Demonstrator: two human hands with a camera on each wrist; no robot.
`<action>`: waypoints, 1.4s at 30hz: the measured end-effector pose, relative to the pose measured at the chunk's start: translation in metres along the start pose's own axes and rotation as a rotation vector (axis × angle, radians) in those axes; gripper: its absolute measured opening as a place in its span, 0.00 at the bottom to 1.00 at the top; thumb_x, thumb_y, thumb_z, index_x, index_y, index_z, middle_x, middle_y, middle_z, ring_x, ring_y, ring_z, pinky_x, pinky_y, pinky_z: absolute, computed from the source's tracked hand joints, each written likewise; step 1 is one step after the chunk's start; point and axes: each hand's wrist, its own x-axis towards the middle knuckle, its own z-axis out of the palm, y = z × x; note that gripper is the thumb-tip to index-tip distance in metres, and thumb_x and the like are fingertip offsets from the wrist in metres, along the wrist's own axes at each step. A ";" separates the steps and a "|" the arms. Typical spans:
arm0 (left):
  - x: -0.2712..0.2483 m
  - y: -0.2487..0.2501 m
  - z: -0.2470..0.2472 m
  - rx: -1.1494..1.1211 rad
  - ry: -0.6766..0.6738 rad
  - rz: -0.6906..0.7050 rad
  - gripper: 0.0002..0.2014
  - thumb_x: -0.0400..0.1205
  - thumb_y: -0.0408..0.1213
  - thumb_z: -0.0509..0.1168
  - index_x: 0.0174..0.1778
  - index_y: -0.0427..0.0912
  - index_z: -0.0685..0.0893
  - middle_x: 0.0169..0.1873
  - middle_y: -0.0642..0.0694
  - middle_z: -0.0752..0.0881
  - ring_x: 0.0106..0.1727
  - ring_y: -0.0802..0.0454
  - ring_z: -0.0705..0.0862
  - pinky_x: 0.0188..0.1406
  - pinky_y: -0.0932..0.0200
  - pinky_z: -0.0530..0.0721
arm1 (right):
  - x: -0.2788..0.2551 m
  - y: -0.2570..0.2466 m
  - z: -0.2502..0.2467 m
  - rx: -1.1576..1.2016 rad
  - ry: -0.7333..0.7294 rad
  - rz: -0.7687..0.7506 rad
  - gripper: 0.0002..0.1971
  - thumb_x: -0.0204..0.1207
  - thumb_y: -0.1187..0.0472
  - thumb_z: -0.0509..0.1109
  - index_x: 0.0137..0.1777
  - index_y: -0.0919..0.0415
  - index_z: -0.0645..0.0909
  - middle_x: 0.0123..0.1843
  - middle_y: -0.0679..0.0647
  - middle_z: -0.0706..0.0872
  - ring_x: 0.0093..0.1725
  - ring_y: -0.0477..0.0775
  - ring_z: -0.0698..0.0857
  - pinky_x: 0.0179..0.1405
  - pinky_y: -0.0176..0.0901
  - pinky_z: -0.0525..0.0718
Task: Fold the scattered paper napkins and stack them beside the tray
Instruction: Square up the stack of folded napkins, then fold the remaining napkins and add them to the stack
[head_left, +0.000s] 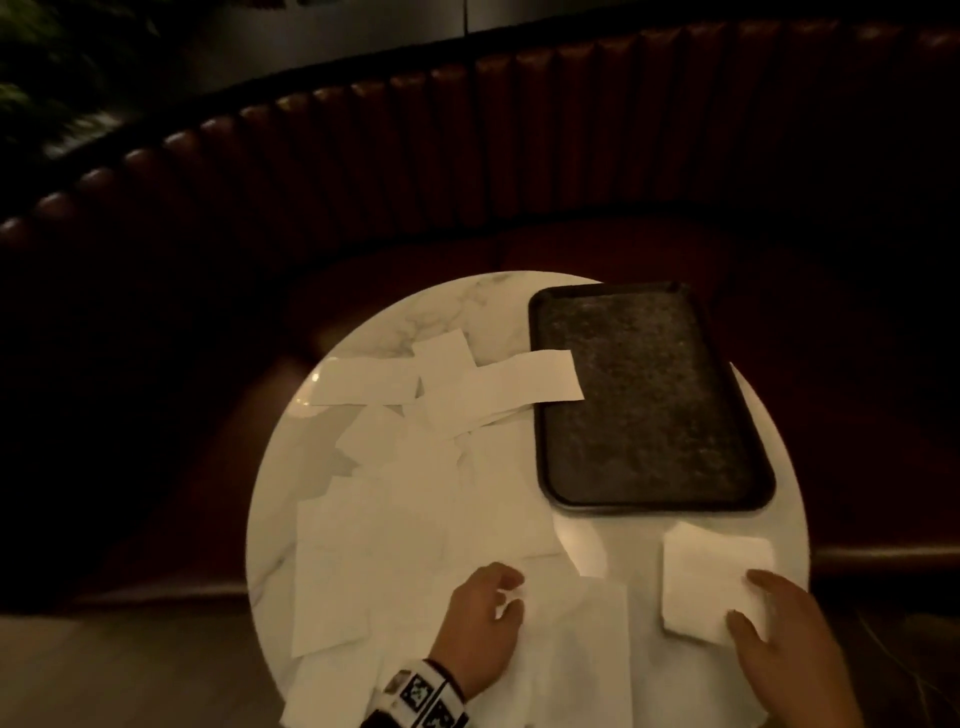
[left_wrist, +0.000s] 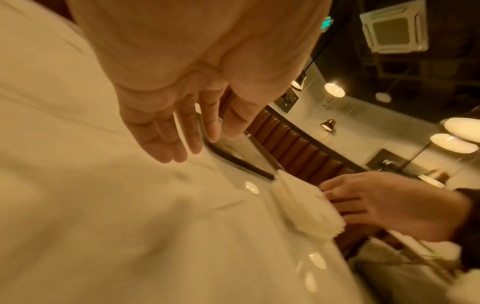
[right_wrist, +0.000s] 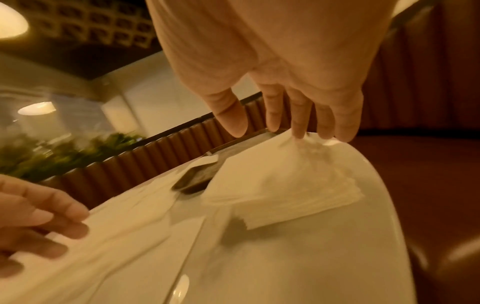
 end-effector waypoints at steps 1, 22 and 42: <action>-0.006 -0.019 -0.016 0.037 0.053 -0.011 0.10 0.82 0.33 0.65 0.53 0.54 0.78 0.55 0.52 0.84 0.50 0.62 0.81 0.50 0.81 0.72 | -0.007 -0.003 0.008 -0.073 0.037 -0.052 0.29 0.62 0.68 0.81 0.65 0.62 0.79 0.71 0.67 0.76 0.68 0.72 0.75 0.71 0.65 0.72; 0.026 -0.046 -0.056 0.163 0.088 0.151 0.16 0.77 0.42 0.68 0.60 0.45 0.82 0.60 0.45 0.81 0.60 0.41 0.80 0.61 0.50 0.79 | 0.008 -0.018 0.003 -0.033 0.098 0.100 0.37 0.77 0.58 0.71 0.81 0.62 0.56 0.81 0.64 0.59 0.77 0.68 0.65 0.76 0.61 0.68; 0.067 0.159 0.127 -0.322 -0.241 -0.142 0.35 0.83 0.27 0.58 0.83 0.38 0.48 0.70 0.35 0.77 0.69 0.41 0.79 0.65 0.60 0.75 | 0.034 -0.016 -0.010 0.224 -0.136 0.284 0.20 0.76 0.62 0.63 0.69 0.60 0.72 0.66 0.63 0.81 0.64 0.66 0.80 0.62 0.50 0.77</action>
